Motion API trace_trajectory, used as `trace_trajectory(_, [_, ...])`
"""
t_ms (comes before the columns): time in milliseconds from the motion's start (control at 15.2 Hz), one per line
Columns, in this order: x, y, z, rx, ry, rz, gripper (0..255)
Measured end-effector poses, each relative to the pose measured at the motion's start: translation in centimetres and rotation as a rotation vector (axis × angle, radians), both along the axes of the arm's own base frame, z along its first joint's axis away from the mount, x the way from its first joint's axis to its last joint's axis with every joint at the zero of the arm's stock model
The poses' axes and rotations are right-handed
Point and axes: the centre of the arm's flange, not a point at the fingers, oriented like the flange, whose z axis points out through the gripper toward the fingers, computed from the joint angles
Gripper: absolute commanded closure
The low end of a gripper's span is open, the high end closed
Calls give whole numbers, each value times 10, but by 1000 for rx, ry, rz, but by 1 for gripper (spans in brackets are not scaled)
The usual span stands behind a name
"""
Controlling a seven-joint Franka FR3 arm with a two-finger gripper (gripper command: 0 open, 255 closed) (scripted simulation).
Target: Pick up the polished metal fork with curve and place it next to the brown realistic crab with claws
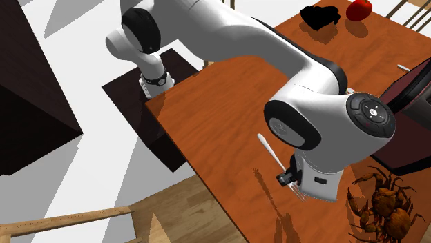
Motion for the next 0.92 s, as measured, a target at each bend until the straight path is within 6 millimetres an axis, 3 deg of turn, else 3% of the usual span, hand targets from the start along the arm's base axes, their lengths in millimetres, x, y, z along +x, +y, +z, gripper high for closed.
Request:
trace_trajectory(660, [-1, 1, -54, 0, 0, 0, 255])
trace_trajectory(924, [0, 1, -65, 0, 0, 0, 255])
